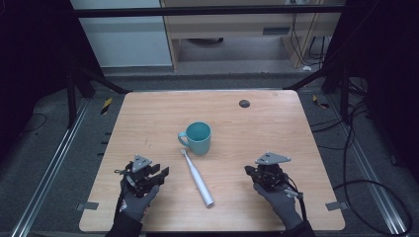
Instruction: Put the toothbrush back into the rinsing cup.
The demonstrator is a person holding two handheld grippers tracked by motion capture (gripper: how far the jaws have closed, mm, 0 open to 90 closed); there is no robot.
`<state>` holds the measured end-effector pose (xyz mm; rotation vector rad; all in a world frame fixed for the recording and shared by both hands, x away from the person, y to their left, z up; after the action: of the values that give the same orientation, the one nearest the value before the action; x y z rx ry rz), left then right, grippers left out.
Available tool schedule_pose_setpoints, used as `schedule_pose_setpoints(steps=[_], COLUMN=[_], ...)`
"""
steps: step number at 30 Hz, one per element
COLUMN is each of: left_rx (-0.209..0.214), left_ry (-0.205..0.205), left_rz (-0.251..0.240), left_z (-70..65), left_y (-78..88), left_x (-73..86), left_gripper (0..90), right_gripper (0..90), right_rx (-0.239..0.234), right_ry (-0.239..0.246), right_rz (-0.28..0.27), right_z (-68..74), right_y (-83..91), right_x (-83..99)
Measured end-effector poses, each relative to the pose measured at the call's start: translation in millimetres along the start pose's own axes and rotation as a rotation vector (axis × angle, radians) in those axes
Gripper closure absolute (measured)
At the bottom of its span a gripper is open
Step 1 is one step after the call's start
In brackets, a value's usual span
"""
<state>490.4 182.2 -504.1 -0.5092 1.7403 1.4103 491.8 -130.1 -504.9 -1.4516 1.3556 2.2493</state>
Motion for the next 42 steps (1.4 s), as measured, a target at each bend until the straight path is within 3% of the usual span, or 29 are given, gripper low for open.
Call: schedule_pose_setpoints(steps=[12, 25, 33, 42], left_rx=[0.034, 0.054, 0.065, 0.09], left_ry=[-0.05, -0.106, -0.093, -0.081], left_rz=[0.033, 0.062, 0.074, 0.11], left_z=[-38.0, -77.4, -83.8, -85.1], left_y=[-17.5, -37.2, -42.5, -46.7], left_x=[2.8, 8.2, 8.8, 12.9], left_gripper=[50.5, 39.3, 34.1, 35.0], right_gripper=[77.3, 75.9, 75.8, 75.9], right_rx=[0.122, 0.138, 0.136, 0.131], right_ry=[-0.037, -0.038, -0.03, -0.029], right_rz=[-0.036, -0.031, -0.025, -0.019], right_z=[-38.9, -42.3, -41.0, -39.8], right_y=[19.8, 17.4, 16.1, 15.1], right_x=[13.6, 15.7, 15.6, 15.8])
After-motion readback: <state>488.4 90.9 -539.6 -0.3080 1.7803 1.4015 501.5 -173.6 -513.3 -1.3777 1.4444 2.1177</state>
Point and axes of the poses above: each handheld gripper's, and its own axes: y roughly backward along the jaws, x roughly out of its underside, z roughly to its left, the point moved 8 cm from there along -y, roughly forward along the jaws, and after that the axes turned 7 degrees about -x, right-handed, at the moved point
